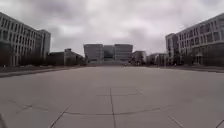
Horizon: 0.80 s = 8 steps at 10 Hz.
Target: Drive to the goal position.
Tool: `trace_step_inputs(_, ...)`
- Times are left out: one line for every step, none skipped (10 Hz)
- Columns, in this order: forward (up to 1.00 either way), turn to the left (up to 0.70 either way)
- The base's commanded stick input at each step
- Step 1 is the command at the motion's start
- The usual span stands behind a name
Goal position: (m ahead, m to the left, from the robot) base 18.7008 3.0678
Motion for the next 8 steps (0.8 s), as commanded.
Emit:
trace_step_inputs(1.00, 0.00)
trace_step_inputs(1.00, 0.00)
trace_step_inputs(1.00, 0.00)
trace_step_inputs(1.00, 0.00)
trace_step_inputs(1.00, 0.00)
trace_step_inputs(1.00, 0.00)
trace_step_inputs(1.00, 0.00)
trace_step_inputs(1.00, 0.00)
